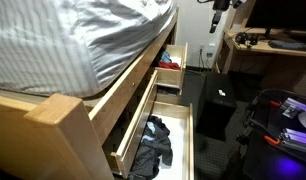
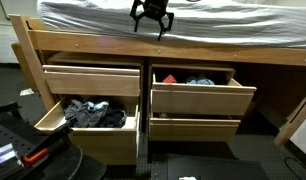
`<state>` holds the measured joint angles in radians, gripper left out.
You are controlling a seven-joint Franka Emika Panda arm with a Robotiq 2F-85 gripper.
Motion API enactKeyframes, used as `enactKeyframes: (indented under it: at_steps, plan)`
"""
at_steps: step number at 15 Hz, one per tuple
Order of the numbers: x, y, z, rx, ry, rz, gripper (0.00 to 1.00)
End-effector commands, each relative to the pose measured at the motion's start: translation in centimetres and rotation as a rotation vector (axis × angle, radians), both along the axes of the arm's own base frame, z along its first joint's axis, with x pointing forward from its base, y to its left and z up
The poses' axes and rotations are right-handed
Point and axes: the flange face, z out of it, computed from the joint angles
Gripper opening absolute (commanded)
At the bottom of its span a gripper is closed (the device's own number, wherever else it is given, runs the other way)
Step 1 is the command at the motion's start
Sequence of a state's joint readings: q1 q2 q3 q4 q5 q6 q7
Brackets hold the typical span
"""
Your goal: Take a t-shirt out of the top right drawer and put it on the bed
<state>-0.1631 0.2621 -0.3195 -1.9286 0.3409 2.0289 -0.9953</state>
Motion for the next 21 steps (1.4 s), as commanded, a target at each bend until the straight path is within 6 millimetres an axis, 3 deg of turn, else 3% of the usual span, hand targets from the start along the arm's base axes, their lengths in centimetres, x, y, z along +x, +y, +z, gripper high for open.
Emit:
enactKeyframes:
  at_steps: [1, 5, 7, 9, 12, 13, 16, 19, 20, 21]
  plan:
    - [6.6, 0.2, -5.2, -0.001, -0.019, -0.007, 1.00]
    - [12.5, 2.8, -7.7, -0.137, -0.080, 0.082, 1.00]
    - [13.8, 3.7, -7.9, -0.212, -0.100, 0.128, 1.00]
    - [13.1, 4.2, -8.2, -0.188, -0.082, 0.125, 1.00]
    - [13.6, 4.4, -7.9, -0.204, -0.087, 0.139, 1.00]
    - [13.3, 4.4, -8.6, -0.240, -0.104, 0.129, 1.00]
    - [14.9, 2.3, -11.2, -0.369, -0.225, 0.088, 1.00]
    - [15.5, 0.7, -13.9, -0.394, -0.293, 0.010, 1.00]
    - [15.0, 1.8, -12.5, -0.385, -0.268, 0.041, 1.00]
    - [15.0, 1.4, -13.6, -0.389, -0.272, 0.026, 1.00]
